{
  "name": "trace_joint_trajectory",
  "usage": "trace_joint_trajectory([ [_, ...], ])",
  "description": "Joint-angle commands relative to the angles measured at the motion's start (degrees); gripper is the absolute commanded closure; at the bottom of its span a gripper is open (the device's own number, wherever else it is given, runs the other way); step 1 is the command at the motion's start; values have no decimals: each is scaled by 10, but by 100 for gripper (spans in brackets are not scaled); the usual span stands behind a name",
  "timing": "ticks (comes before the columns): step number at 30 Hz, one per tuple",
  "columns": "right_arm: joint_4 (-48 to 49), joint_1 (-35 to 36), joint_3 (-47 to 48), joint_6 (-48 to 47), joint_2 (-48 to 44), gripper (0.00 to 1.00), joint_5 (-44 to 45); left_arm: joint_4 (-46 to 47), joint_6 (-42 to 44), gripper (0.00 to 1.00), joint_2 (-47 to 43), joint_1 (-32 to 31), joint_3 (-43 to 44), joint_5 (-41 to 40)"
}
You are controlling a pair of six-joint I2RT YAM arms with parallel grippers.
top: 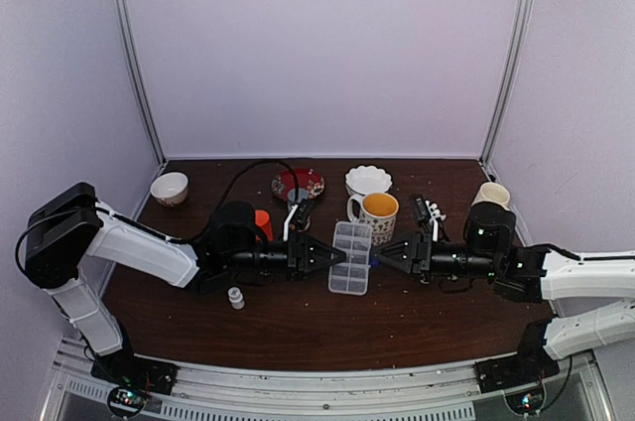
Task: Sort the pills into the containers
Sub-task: Open the lid of the pill container.
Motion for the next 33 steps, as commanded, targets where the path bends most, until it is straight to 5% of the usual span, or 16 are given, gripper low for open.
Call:
trace_joint_trajectory([
  [1,27,1,0,1,-12,64,-10,20,1,91,6,-2,-6,-3],
  [14,-25,1,14,-13,11,62,7,25,-2,91,4,-2,-8,1],
  [23,-17,1,18,-16,14,90,2,23,0,89,4,-2,-10,1],
  [29,-24,1,20,-17,16,100,3,23,2,70,4,-2,-10,-1],
  [33,-27,1,21,-18,13,100,4,22,2,41,0,-2,-21,-18],
])
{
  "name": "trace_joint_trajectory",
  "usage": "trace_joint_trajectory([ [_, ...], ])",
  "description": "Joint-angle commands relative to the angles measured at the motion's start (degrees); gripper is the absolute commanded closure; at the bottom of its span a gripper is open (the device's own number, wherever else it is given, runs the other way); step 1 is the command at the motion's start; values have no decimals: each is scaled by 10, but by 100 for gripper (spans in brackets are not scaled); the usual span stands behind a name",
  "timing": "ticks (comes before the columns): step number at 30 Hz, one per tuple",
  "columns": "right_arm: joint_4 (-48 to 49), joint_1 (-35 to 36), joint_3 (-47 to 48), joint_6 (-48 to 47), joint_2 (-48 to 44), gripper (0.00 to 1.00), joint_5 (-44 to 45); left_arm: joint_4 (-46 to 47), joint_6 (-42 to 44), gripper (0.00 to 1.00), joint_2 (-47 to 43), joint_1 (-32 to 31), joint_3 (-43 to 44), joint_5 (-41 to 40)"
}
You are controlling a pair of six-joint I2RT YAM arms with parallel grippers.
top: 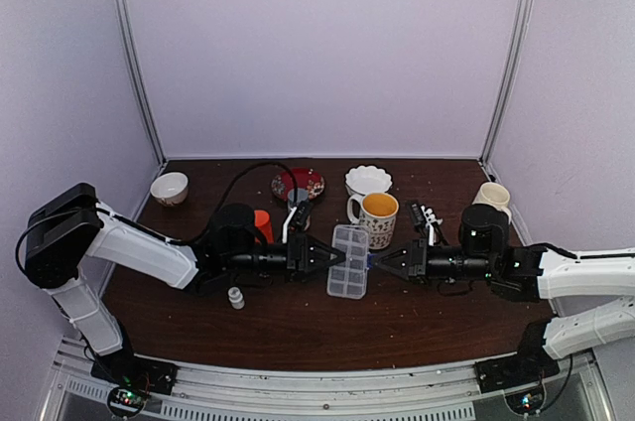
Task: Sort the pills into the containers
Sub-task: Open the lid of the pill container.
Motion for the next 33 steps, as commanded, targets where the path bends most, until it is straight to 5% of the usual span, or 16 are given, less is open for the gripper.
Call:
trace_joint_trajectory([
  [1,-1,1,18,-4,-3,100,4,19,4,33,-3,-2,-16,-20],
  [8,-44,1,30,-12,7,100,21,-83,56,9,-25,-2,-6,-47],
  [16,-127,1,57,-12,43,100,64,-288,167,9,-56,-14,52,-90],
  [26,-98,1,63,15,105,100,58,-445,248,10,-22,-63,162,-139],
  [33,-54,1,76,26,157,97,38,-471,254,10,-12,-69,168,-161],
])
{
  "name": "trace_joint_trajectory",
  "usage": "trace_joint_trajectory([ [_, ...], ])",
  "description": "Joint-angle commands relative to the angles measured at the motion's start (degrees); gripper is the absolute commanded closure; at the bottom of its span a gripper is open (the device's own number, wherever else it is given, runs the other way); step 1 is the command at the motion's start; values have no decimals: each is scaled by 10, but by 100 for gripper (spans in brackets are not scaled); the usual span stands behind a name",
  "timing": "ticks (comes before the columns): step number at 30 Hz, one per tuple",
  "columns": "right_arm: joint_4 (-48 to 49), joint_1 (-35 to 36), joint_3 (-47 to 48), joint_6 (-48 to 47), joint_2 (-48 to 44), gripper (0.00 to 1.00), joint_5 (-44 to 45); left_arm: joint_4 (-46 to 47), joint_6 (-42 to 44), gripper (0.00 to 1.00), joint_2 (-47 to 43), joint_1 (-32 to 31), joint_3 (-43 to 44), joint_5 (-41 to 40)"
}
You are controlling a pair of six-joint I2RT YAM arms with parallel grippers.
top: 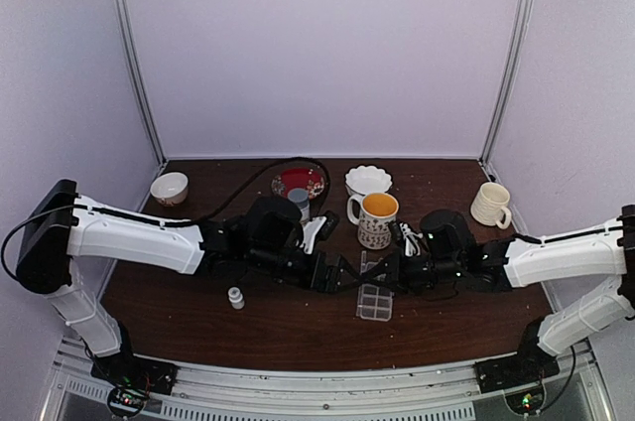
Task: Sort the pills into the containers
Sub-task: Open the lid of the pill container.
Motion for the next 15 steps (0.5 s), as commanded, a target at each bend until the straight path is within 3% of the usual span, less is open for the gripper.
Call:
trace_joint_trajectory([
  [1,46,1,26,11,29,97,-12,-32,22,10,12,1,4,-24],
  [15,110,1,31,28,90,86,-38,13,5,12,49,1,-14,7],
])
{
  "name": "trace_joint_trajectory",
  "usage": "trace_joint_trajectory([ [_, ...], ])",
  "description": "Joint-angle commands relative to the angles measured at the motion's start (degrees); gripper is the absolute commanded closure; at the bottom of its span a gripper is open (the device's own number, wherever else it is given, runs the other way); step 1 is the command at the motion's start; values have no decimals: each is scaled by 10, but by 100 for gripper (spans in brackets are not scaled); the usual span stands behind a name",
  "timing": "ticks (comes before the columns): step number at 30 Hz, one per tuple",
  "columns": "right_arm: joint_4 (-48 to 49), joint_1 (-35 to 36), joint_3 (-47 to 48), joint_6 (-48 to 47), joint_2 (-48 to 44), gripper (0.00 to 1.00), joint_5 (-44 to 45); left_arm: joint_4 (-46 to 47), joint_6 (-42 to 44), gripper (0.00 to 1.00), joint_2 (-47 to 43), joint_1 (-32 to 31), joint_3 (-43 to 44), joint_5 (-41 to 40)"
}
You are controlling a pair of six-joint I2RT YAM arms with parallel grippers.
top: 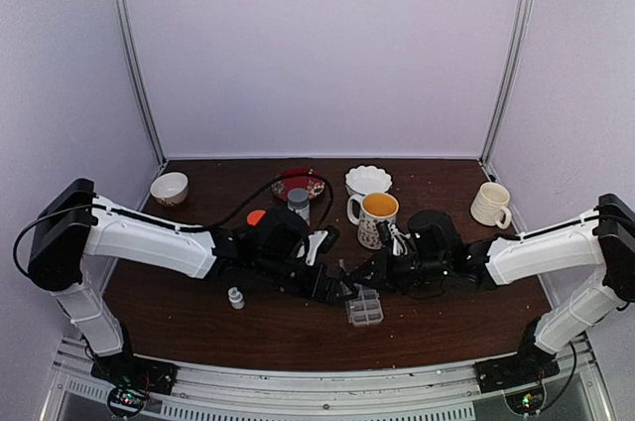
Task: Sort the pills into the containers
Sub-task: Open the lid of the pill container.
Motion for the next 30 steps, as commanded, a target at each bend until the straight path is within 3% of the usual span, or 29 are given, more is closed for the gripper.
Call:
trace_joint_trajectory([
  [1,45,1,6,12,9,84,-15,40,-3,12,15,1,-8,16],
  [14,164,2,-16,52,45,66,-55,107,-36,13,5,17,-52,36],
  [30,269,26,2,98,138,62,-84,62,-19,13,-25,21,-54,-7],
])
